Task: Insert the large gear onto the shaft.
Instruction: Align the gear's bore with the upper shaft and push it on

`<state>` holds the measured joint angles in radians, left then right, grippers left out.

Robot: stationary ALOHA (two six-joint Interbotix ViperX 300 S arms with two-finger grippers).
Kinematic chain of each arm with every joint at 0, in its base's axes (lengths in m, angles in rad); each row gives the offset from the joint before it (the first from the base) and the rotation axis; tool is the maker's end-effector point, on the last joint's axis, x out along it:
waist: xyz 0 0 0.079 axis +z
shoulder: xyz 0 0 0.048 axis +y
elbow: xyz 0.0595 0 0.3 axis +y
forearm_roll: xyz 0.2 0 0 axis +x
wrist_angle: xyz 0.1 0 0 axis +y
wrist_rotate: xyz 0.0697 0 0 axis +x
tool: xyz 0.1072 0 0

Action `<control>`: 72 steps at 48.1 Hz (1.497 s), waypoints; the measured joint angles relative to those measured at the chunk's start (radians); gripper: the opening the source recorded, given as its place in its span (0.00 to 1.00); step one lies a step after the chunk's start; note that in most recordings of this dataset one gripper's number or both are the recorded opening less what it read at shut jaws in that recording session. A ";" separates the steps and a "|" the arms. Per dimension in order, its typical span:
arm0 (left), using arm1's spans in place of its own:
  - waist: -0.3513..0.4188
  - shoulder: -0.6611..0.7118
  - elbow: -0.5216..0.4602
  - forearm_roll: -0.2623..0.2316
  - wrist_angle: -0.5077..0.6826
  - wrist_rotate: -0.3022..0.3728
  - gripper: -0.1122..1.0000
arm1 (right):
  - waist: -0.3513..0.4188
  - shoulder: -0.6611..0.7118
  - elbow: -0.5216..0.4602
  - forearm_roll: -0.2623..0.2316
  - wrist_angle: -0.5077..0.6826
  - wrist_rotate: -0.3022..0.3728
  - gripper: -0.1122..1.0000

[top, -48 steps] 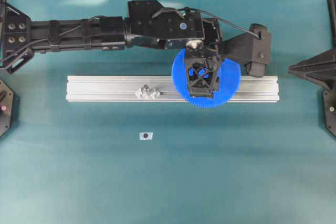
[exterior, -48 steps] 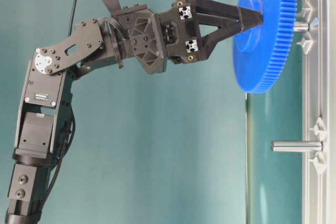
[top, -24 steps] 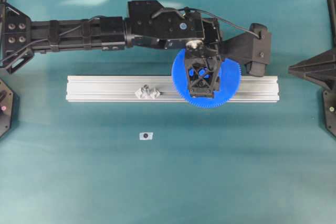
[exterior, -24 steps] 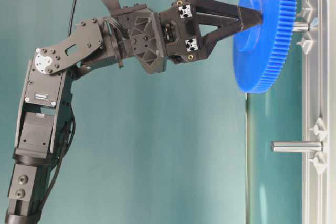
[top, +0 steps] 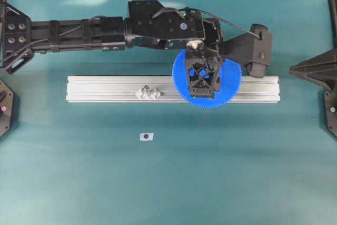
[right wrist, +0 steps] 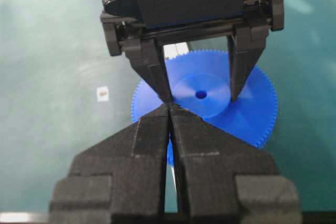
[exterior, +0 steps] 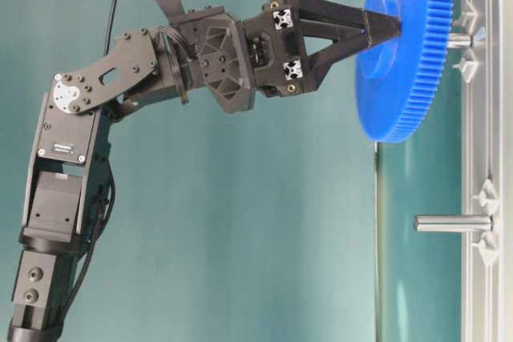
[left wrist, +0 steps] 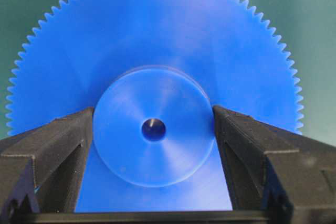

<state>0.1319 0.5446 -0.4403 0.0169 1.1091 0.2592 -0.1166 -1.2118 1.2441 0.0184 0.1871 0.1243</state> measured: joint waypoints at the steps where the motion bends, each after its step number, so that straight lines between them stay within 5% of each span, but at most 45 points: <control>1: -0.002 0.000 0.000 0.002 0.000 0.002 0.79 | 0.000 -0.002 0.000 0.000 0.002 0.000 0.17; 7: -0.002 0.000 0.000 0.000 0.006 -0.005 0.79 | 0.000 0.000 0.000 -0.002 0.002 0.000 0.17; 14: 0.000 0.000 0.000 0.000 0.005 -0.014 0.95 | 0.000 -0.002 0.000 -0.002 0.002 0.000 0.17; 72: -0.023 -0.012 -0.014 0.003 0.037 -0.015 0.93 | 0.000 -0.006 0.000 -0.002 0.002 0.000 0.17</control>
<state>0.1089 0.5323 -0.4541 0.0199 1.1459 0.2439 -0.1166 -1.2180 1.2441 0.0169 0.1887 0.1243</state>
